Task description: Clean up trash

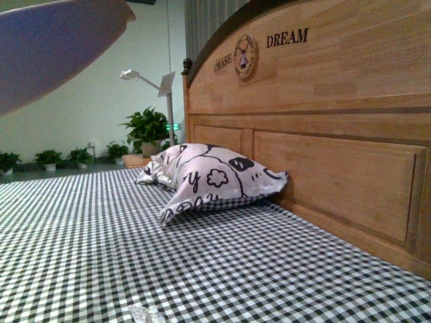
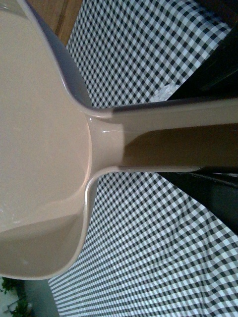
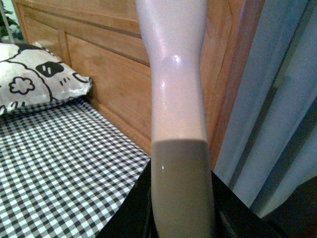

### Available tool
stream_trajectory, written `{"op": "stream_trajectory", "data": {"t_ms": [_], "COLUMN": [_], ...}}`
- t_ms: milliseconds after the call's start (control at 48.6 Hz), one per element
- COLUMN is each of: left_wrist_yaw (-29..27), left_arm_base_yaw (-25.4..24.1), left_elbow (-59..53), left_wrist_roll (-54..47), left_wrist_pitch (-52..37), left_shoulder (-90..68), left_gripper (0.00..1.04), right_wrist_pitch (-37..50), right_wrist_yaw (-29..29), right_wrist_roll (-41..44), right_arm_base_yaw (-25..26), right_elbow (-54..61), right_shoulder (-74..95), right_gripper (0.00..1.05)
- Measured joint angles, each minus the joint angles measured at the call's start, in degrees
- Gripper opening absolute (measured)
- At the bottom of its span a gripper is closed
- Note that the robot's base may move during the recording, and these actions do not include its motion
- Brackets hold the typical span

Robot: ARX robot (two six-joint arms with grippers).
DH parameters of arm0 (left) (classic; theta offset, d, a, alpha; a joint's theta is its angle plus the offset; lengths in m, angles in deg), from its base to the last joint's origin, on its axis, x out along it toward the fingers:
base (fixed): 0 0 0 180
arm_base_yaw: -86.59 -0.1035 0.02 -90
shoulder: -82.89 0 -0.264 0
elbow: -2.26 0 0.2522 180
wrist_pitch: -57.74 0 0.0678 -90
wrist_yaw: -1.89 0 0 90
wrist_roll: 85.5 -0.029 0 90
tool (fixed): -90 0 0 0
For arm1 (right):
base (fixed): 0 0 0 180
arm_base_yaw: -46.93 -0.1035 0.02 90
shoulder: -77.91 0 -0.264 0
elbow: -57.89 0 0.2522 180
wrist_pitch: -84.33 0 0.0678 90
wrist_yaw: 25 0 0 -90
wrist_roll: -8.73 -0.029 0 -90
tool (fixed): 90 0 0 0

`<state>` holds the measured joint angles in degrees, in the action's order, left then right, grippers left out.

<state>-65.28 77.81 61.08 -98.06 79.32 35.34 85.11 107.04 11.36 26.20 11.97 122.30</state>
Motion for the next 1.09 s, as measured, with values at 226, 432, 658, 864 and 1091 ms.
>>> {"op": "stream_trajectory", "data": {"t_ms": [226,432,658,864,1091], "left_wrist_yaw": [3.91,5.35,5.51,5.31,4.46], "left_arm_base_yaw": [-2.69,-7.69,-5.88,-5.16,-6.29], "left_elbow": [-0.81,-0.96,-0.87,-0.87,-1.44], "left_wrist_roll": [-9.92,-15.78,-13.35,-15.28,-27.04], "left_wrist_pitch": [-1.42,-2.01,-2.43,1.38,4.28], "left_shoulder": [-2.34,-6.88,-5.99,-5.77,-15.63], "left_gripper": [0.28,0.28,0.28,0.28,0.28], "right_wrist_pitch": [0.00,0.00,0.00,0.00,0.00], "right_wrist_yaw": [0.02,0.02,0.07,0.02,0.04], "right_wrist_roll": [0.00,0.00,0.00,0.00,0.00], "right_arm_base_yaw": [0.00,0.00,0.00,0.00,0.00], "right_elbow": [0.00,0.00,0.00,0.00,0.00], "right_shoulder": [0.00,0.00,0.00,0.00,0.00], "right_gripper": [0.20,0.20,0.20,0.20,0.20]}}
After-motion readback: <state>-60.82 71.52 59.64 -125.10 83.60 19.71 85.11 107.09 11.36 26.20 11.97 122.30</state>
